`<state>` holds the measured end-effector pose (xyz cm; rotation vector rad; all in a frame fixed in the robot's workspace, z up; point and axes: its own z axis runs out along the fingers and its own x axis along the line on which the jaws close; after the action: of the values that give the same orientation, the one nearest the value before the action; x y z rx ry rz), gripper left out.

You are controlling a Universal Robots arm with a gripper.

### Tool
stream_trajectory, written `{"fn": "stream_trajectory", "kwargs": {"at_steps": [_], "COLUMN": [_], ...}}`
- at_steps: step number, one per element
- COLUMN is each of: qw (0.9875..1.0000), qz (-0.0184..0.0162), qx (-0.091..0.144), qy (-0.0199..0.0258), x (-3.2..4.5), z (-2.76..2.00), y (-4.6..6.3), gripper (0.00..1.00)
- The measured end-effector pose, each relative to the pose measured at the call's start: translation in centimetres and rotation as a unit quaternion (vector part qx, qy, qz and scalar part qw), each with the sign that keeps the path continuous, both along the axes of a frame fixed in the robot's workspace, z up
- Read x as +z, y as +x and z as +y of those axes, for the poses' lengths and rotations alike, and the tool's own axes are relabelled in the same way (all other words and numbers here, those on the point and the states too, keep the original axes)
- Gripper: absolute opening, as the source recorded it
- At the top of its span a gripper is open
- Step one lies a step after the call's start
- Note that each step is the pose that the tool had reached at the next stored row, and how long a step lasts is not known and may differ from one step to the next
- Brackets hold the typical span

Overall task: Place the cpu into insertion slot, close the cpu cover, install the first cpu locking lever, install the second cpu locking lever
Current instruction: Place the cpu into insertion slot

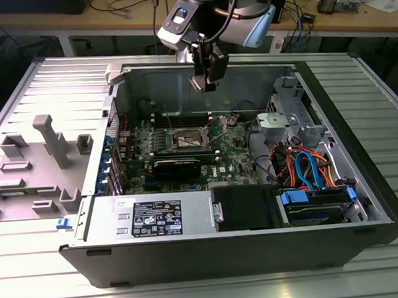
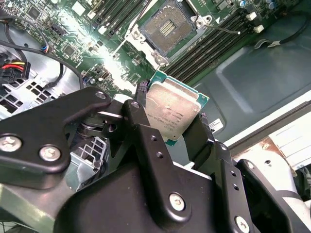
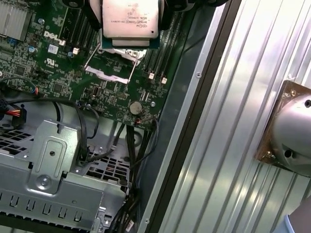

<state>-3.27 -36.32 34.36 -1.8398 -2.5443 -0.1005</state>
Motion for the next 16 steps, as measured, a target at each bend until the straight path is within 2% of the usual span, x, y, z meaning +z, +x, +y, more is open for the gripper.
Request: {"fn": "stream_trajectory", "kwargs": {"at_steps": [5, 7, 8, 10, 11, 14, 16], "qw": [1.0, 0.9998, 0.9992, 0.9984, 0.9974, 0.9962, 0.9959], "qz": [0.0, 0.002, 0.0035, 0.0049, 0.0067, 0.0094, 0.0097], "qx": [-0.001, -0.022, -0.04, -0.056, -0.072, -0.087, -0.09], "qy": [0.0, 0.0001, 0.0001, 0.0, 0.0, -0.0001, -0.0001], "x": [-0.01, -0.2, -0.31, -0.41, -0.49, -0.58, -0.61], "z": [0.0, 0.0, 0.0, 0.0, 0.0, -0.01, -0.03], "y": [0.0, -0.03, -0.03, -0.03, -0.03, -0.03, -0.04], "gripper": [0.55, 0.55, 0.55, 0.55, 0.55, 0.55, 0.55]}}
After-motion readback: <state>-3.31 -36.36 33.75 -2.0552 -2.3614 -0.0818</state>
